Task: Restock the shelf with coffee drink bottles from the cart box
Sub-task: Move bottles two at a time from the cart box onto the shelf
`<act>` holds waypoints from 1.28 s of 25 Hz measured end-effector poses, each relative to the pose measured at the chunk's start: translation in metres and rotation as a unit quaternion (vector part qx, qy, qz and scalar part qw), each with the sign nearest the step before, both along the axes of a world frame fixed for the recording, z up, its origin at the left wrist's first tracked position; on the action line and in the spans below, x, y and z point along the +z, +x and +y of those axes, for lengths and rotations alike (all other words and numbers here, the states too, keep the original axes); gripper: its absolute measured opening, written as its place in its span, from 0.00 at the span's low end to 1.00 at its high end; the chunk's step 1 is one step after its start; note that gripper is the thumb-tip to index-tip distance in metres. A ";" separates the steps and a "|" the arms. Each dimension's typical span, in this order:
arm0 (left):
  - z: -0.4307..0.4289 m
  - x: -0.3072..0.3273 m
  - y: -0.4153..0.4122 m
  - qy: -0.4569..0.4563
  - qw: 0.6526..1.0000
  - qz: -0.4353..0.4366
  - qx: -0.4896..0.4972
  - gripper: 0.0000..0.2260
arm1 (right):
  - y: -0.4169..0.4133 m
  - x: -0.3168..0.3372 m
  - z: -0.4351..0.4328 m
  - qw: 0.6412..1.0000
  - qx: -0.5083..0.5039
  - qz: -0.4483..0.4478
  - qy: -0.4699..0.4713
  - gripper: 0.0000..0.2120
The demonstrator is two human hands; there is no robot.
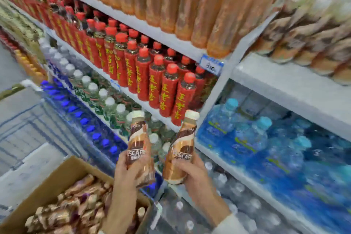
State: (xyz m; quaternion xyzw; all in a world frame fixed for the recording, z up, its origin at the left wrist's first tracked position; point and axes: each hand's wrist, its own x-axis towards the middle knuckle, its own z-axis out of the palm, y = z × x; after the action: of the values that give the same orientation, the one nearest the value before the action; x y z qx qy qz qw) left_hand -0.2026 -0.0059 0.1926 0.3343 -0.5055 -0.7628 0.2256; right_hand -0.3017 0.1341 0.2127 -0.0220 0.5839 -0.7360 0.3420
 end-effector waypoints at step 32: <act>0.263 0.197 -0.294 -0.327 0.858 0.216 -0.332 0.28 | -0.179 0.185 0.300 0.887 -0.317 0.312 0.124 0.21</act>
State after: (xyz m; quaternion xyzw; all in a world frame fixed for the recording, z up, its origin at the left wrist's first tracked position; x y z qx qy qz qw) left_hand -0.4971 0.2567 0.3900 -0.1194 -0.7457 -0.6359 0.1589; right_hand -0.4808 0.4337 0.3976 -0.0219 0.7227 -0.6821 -0.1098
